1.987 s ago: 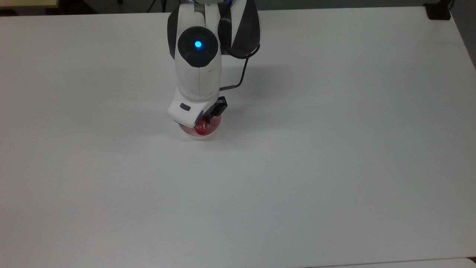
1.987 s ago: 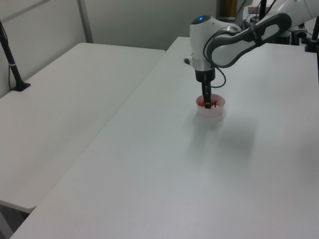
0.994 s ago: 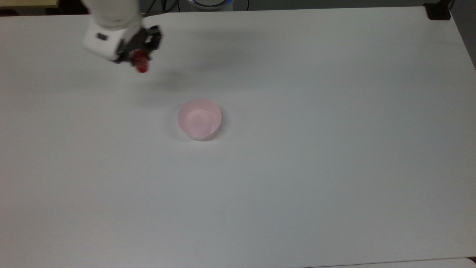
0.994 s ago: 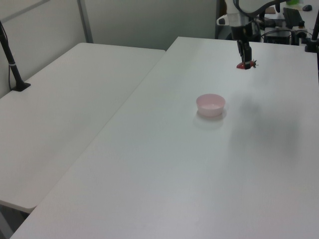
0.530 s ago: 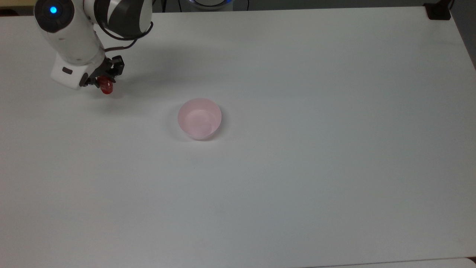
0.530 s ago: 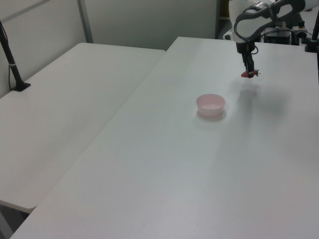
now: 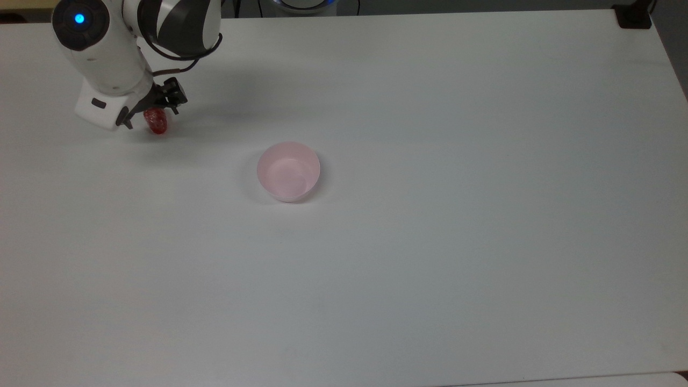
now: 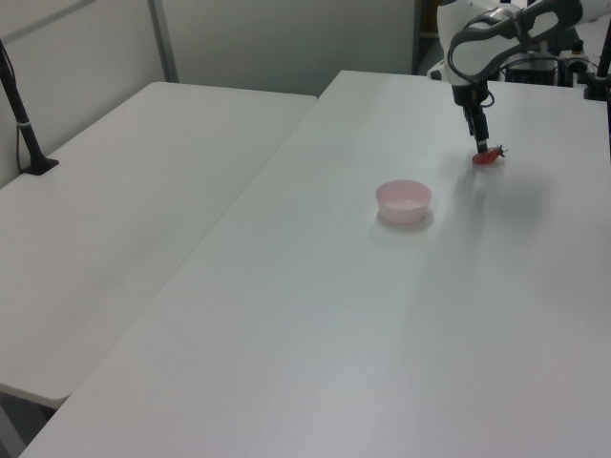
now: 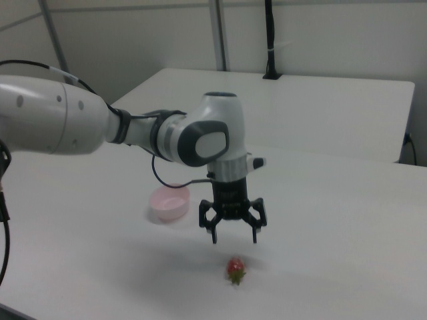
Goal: Pick up strawberry from bowl
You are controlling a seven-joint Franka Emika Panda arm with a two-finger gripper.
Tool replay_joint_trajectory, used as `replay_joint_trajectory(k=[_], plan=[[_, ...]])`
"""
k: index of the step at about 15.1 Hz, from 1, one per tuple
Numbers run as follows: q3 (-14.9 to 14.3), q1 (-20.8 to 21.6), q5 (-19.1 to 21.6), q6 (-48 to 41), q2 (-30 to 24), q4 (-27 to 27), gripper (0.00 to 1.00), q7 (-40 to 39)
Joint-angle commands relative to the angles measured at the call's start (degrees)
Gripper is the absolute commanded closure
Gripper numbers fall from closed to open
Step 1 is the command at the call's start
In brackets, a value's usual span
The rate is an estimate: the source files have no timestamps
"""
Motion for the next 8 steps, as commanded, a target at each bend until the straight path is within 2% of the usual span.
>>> replay_joint_trajectory(k=[1,2,3,5,8], plan=[[0.07,2.41,-0.9,-2.22,-9.76,-1.41,0.0,7.47],[1.21,2.85,-0.82,-3.71,-12.75,-1.06,0.0,9.5],[3.57,2.86,-0.82,-5.56,-15.39,-0.62,0.0,11.78],[9.98,1.89,-0.91,-10.38,-19.7,0.6,0.0,18.1],[14.65,0.75,0.15,-16.12,-22.88,2.72,0.0,24.8]])
